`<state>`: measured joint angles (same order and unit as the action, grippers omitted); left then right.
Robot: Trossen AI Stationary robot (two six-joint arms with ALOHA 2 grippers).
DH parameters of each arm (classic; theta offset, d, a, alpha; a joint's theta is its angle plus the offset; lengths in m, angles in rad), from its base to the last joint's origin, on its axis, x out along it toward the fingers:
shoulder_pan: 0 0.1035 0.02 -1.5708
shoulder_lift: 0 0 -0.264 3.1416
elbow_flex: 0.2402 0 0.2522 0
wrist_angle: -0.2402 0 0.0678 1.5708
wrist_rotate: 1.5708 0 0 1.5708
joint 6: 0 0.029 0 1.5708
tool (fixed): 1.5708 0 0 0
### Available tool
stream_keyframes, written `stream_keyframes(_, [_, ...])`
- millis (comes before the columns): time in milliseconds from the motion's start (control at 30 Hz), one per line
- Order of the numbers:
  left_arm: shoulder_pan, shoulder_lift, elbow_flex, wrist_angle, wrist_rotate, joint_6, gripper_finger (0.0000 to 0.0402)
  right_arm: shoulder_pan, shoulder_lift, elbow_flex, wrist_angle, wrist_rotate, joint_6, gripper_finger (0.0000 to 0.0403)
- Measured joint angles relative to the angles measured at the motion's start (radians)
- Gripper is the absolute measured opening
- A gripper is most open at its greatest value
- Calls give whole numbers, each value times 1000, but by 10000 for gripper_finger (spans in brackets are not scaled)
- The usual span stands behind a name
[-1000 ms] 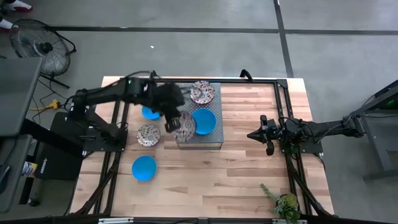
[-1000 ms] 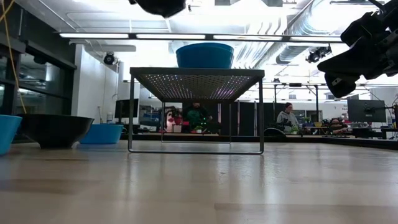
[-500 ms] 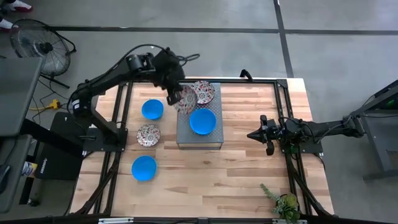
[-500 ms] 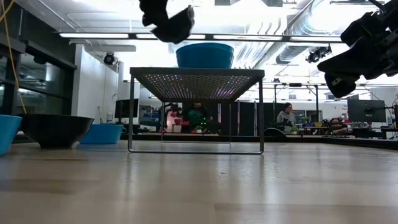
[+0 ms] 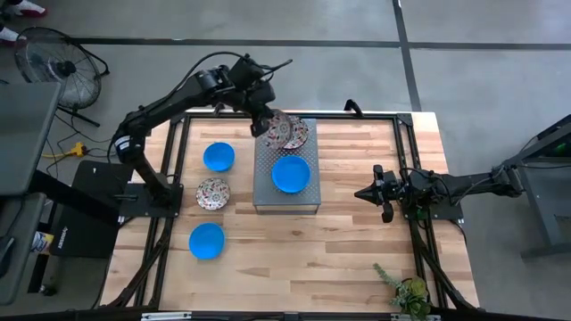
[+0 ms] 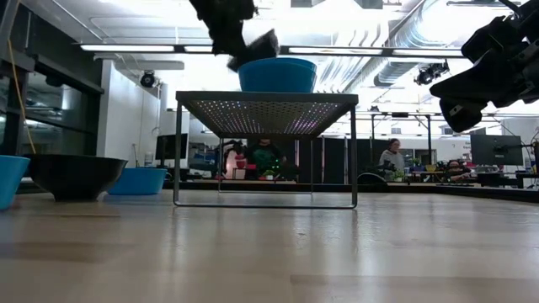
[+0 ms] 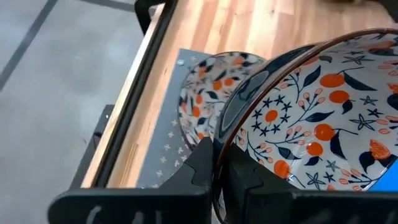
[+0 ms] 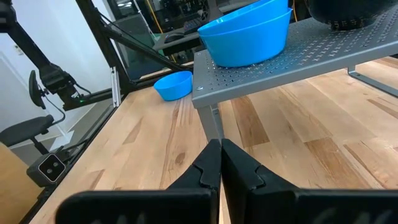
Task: Pick & Place Mini bowls
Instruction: Stack the white patterned bowl on the white patterned bowls on the shelf
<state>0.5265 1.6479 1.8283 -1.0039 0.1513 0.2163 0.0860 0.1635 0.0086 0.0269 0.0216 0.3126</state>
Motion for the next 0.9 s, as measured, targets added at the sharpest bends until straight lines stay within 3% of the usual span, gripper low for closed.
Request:
stream_keyframes(300, [19, 27, 0, 70, 17, -162, 6, 0, 0, 0, 0, 0, 0, 0])
stream_keyframes(900, [30, 57, -2, 43, -33, -577, 3, 0, 0, 0, 0, 0, 0, 0])
